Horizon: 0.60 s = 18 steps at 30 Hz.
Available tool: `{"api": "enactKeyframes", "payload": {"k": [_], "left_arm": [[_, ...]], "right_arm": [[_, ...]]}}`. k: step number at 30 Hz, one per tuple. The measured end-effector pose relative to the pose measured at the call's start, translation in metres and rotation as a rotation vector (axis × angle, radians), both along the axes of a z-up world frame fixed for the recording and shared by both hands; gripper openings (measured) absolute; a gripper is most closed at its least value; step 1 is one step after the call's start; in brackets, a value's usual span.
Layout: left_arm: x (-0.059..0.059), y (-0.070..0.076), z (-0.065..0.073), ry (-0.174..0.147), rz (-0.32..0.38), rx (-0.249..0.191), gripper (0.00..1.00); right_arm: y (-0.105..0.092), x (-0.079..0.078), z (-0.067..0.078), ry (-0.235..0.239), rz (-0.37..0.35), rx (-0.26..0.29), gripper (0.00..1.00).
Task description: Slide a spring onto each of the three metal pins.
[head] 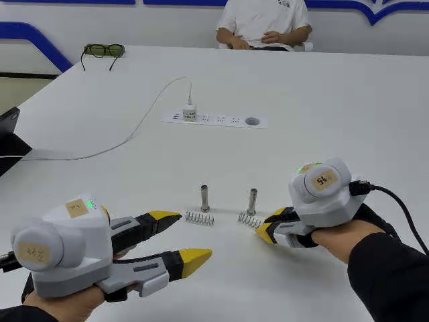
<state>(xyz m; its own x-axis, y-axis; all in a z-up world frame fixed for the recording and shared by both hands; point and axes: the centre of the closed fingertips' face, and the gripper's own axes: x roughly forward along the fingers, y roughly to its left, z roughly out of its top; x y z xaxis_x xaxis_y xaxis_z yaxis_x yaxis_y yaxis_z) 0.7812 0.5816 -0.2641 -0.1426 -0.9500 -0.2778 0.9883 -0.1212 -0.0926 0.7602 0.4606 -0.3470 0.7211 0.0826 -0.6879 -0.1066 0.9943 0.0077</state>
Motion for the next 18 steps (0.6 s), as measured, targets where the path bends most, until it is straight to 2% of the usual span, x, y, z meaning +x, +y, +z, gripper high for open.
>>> {"api": "enactKeyframes", "payload": {"k": [6,18], "left_arm": [[0.0000,0.0006,-0.0005,-0.001,0.001,0.004,0.49],[-0.0024,0.0004,0.0016,-0.005,-0.005,0.003,0.49]], "right_arm": [[0.0008,-0.0010,-0.0027,0.007,0.009,-0.004,0.14],[0.0037,-0.0038,0.0037,0.003,0.028,-0.029,0.12]]}}
